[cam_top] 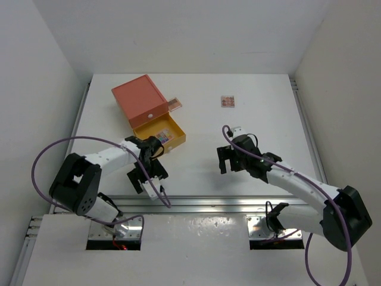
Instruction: Organize the makeup
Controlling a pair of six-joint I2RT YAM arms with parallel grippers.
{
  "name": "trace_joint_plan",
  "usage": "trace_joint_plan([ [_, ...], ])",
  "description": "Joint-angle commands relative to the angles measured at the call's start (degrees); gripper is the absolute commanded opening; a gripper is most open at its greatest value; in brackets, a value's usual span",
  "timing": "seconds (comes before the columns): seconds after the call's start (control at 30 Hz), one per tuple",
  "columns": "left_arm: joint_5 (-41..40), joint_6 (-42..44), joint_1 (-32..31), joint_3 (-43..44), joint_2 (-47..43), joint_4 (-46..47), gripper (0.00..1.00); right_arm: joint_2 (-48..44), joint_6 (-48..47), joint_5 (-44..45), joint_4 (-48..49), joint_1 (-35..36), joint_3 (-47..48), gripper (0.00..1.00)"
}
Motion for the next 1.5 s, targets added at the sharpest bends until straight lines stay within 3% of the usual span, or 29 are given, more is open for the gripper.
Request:
trace_joint_plan([
  [0.0, -1.22, 18.69, -0.8, -0.02, 1.6, 4.65, 0.9, -1.37, 1.88, 1.19, 0.47, 0.27, -0.46, 0.99],
  [0.27, -3.24, 19.74, -1.33, -3.09, 4.14, 7.91, 0.9, -0.76, 1.97, 1.19, 0.64, 0.27, -0.64, 0.99],
  [0.43, -4.39, 19.22, -1.33, -4.42, 6.52, 9.66, 0.84, 0.2, 1.18, 1.37, 0.64, 0.27, 0.24, 0.99],
  [0.77, -2.37, 13.16, -3.26, -6.61, 6.62, 10.72, 0.43, 0.73, 0.56, 1.81, -0.41, 0.18, 1.3, 0.99],
  [0.9, 1.14, 6.84, -4.93, -6.61, 4.77, 10.2, 0.33, 0.47, 0.65, 2.16, -0.5, 0.27, 1.38, 0.99],
  [1.03, 9.29, -8.41, -5.55, -2.06, 4.77, 6.6, 0.21, 0.47, 0.74, 2.42, -0.68, 0.35, 1.64, 0.99],
  [1.23, 21.86, -28.82, -4.32, 8.41, 5.83, -0.87, 0.19, -0.06, 2.23, 4.0, -1.46, 0.09, 1.73, 0.99],
  [1.47, 27.61, -47.3, -3.79, 15.08, 2.04, -1.41, 0.19, 0.03, 3.2, 4.01, -2.26, -1.05, 3.4, 0.99],
])
